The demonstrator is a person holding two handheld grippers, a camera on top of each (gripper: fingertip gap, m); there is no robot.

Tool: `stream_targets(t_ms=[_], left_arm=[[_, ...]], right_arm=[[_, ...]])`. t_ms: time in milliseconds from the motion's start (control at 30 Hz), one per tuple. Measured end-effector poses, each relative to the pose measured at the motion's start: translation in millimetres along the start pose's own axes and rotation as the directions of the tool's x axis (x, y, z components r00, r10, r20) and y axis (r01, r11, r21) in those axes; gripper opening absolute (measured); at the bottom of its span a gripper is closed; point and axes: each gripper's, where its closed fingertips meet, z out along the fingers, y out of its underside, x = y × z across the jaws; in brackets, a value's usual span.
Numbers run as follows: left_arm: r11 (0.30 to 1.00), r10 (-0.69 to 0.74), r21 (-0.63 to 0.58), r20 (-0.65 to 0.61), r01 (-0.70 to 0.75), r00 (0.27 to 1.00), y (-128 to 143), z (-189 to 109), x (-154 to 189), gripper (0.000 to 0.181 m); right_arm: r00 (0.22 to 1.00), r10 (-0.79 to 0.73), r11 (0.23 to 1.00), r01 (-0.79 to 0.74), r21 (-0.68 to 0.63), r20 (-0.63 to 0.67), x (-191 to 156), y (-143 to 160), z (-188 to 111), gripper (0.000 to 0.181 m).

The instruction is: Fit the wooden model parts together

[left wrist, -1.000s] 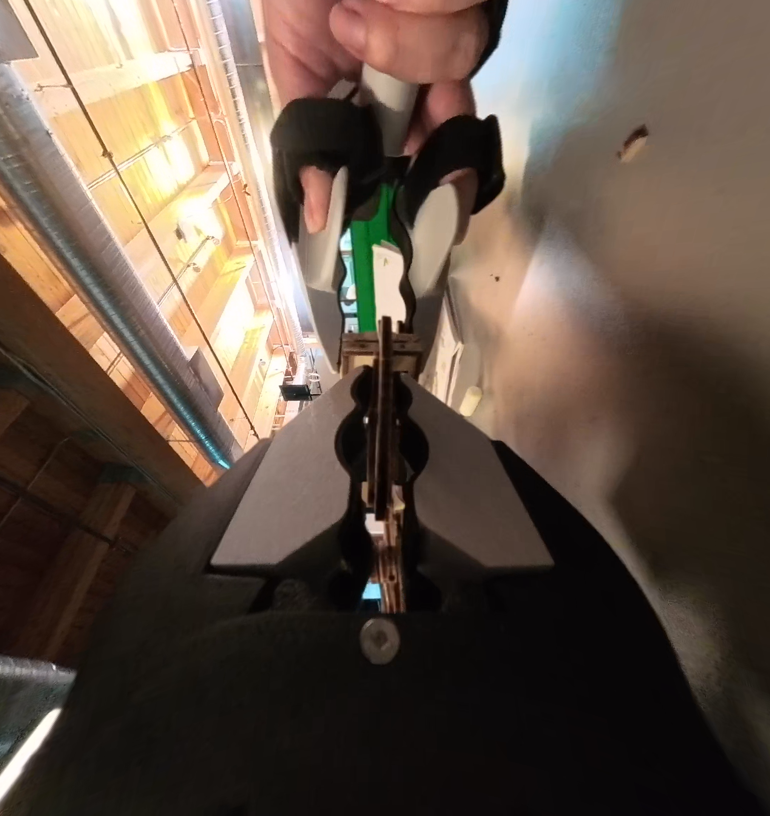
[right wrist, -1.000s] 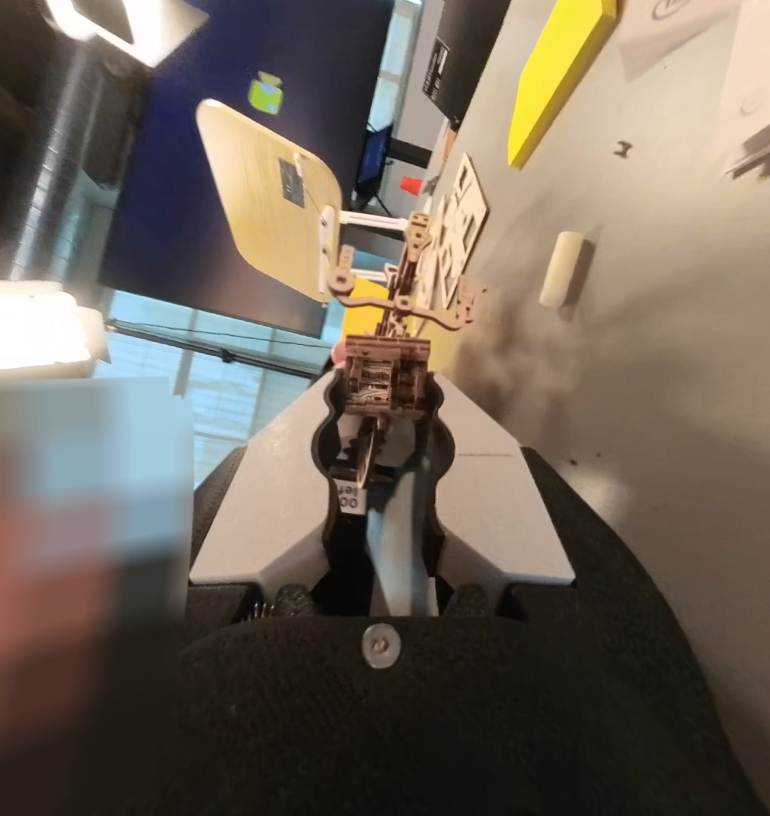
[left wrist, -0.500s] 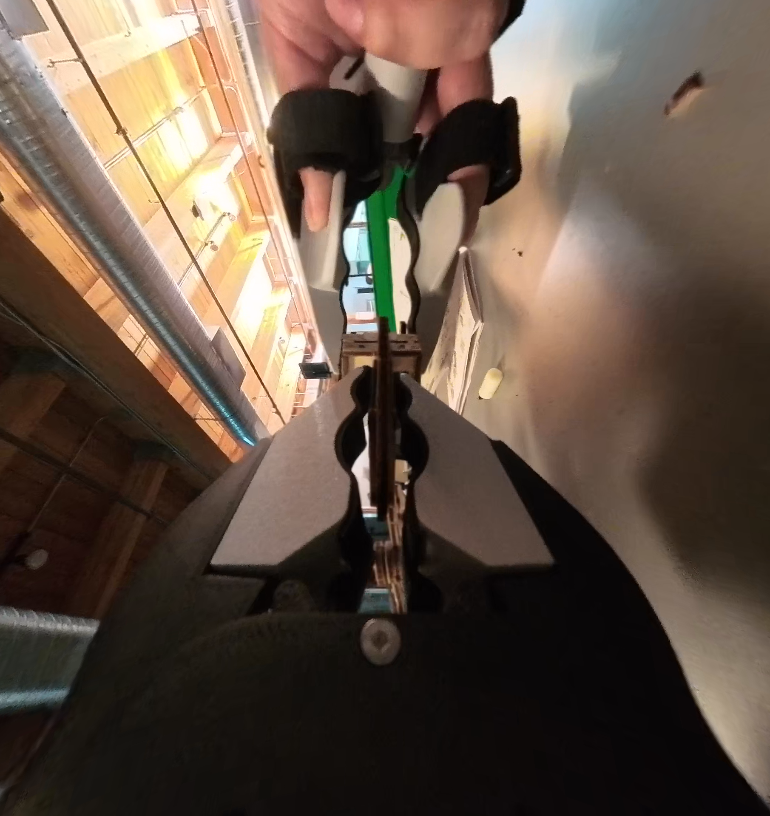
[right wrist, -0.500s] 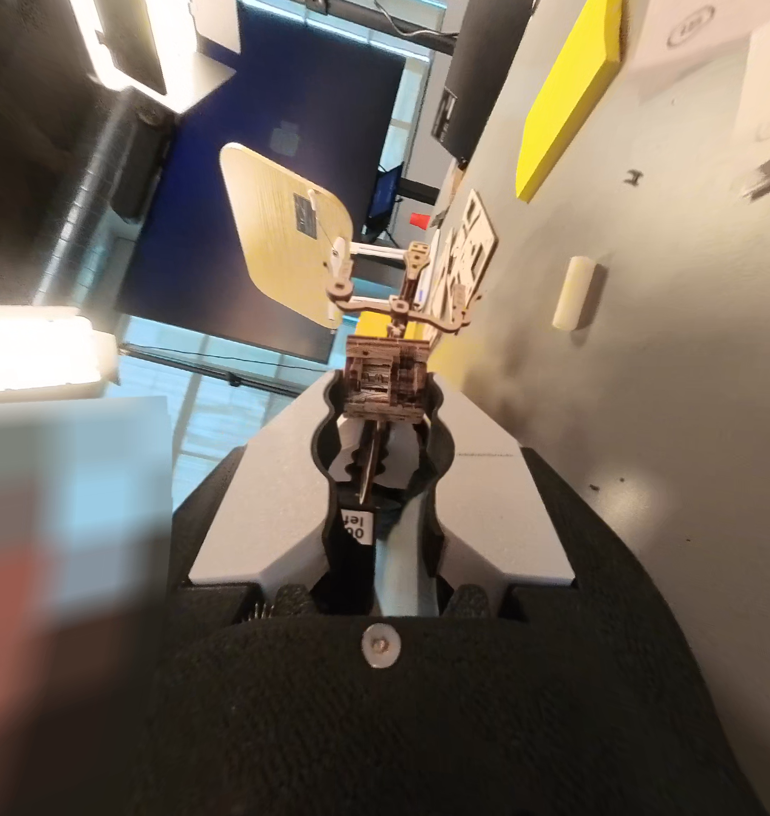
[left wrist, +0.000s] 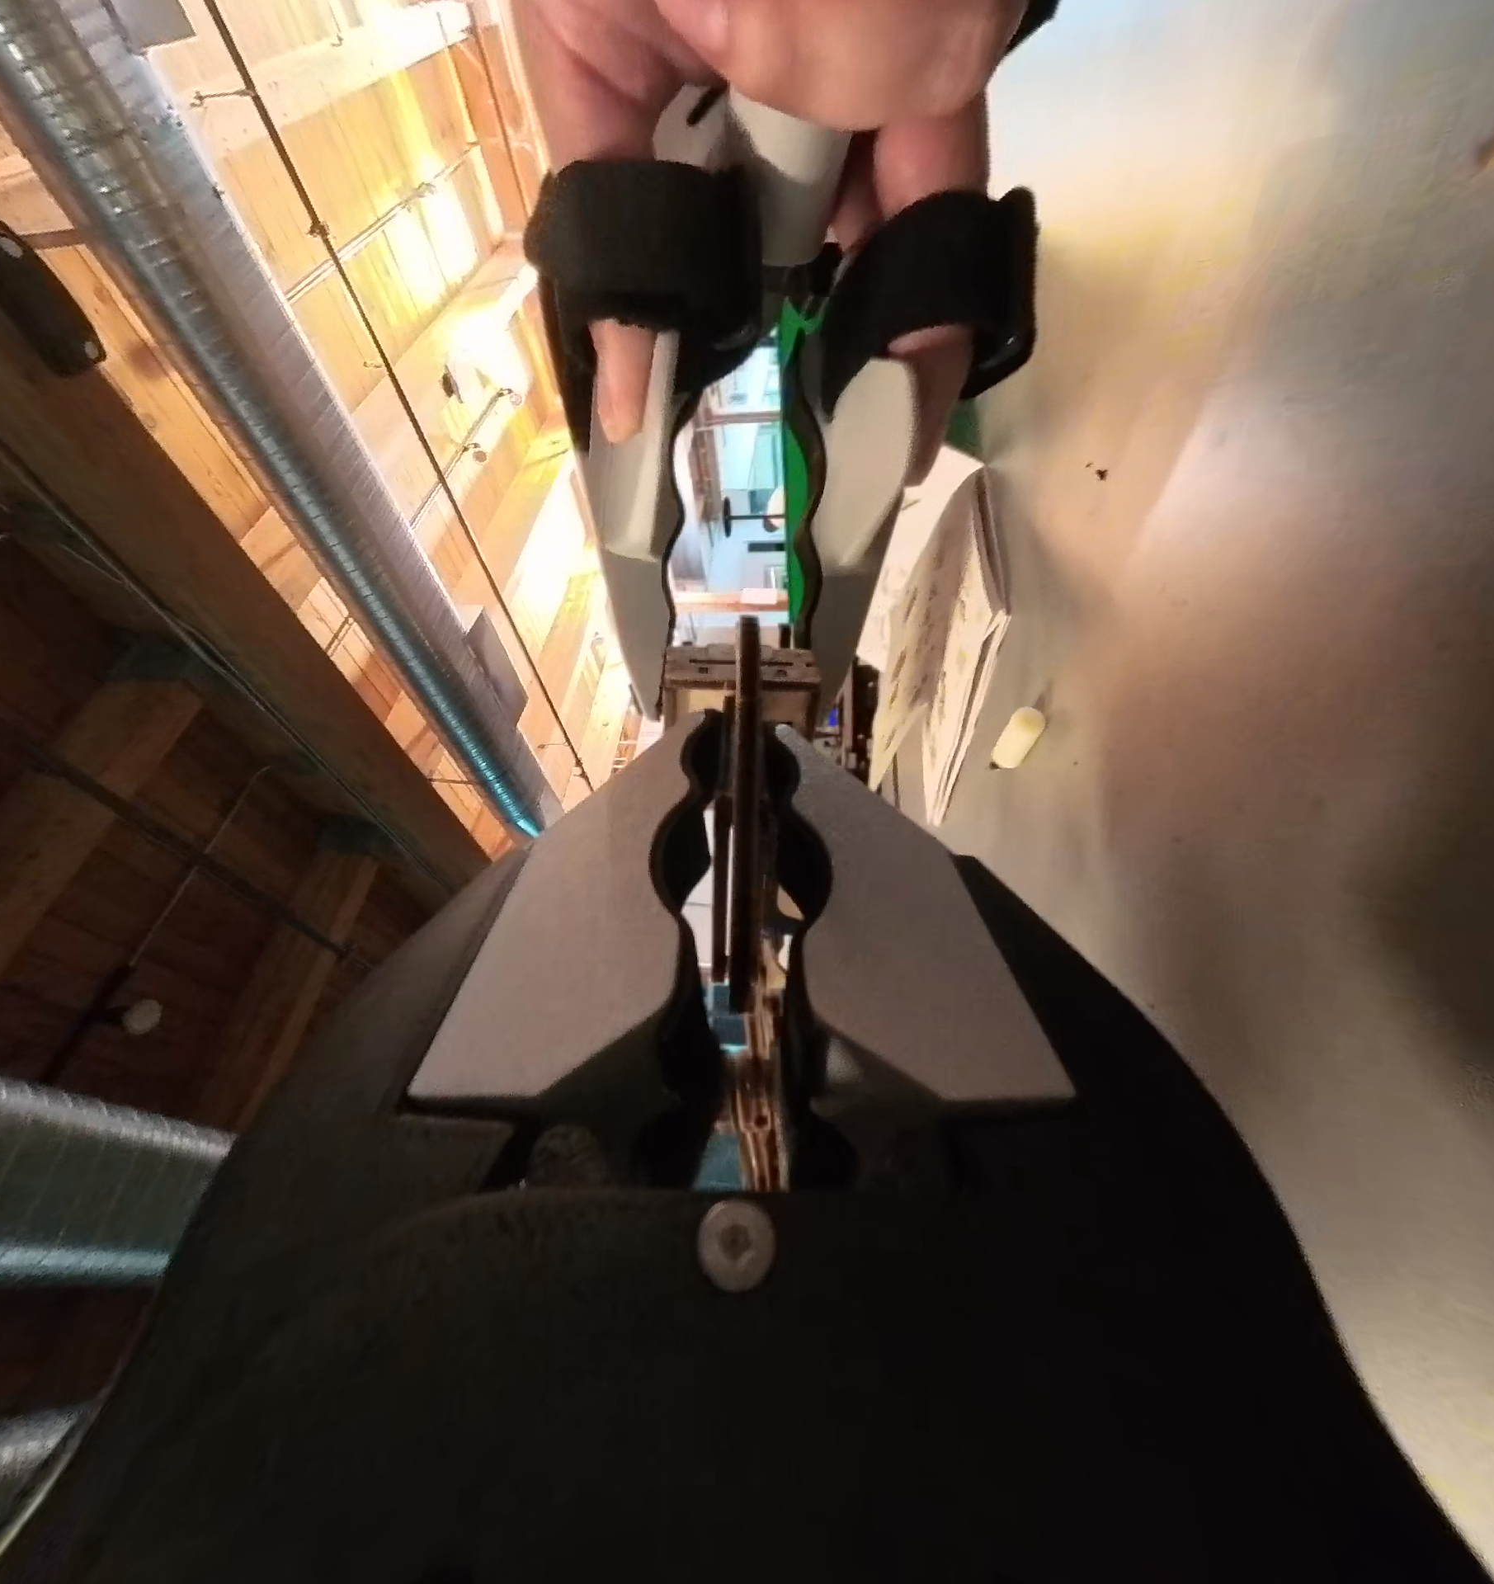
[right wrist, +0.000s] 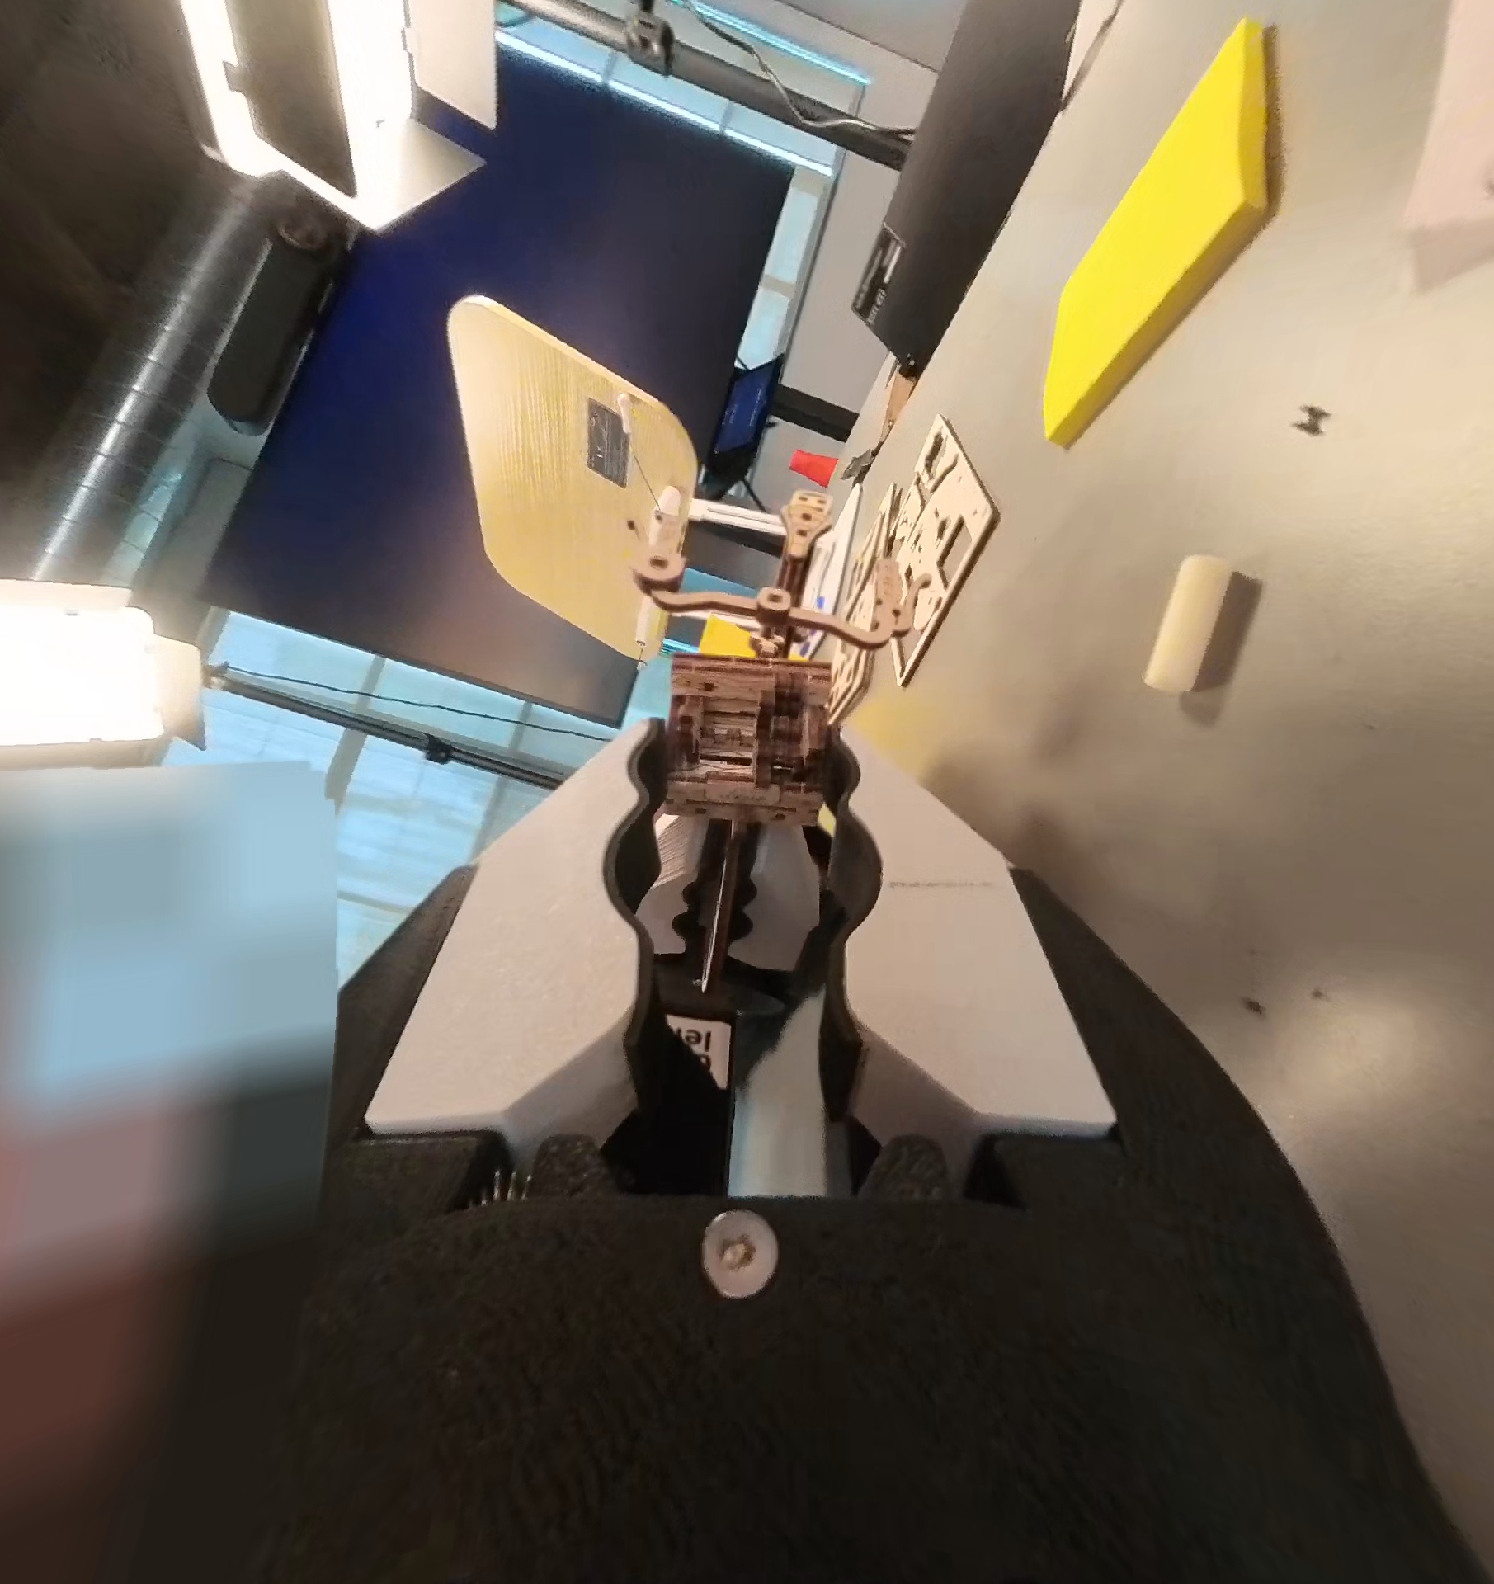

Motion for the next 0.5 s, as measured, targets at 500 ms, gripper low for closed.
stream_targets(t_ms=[500], left_arm=[[1.0, 0.007, -0.025, 0.115, -0.004, 0.993, 4, 0, -22, 0.008]], right_arm=[[0.997, -0.063, 0.998, 0.063, -0.017, 0.036, -22, -6, 7, 0.041]])
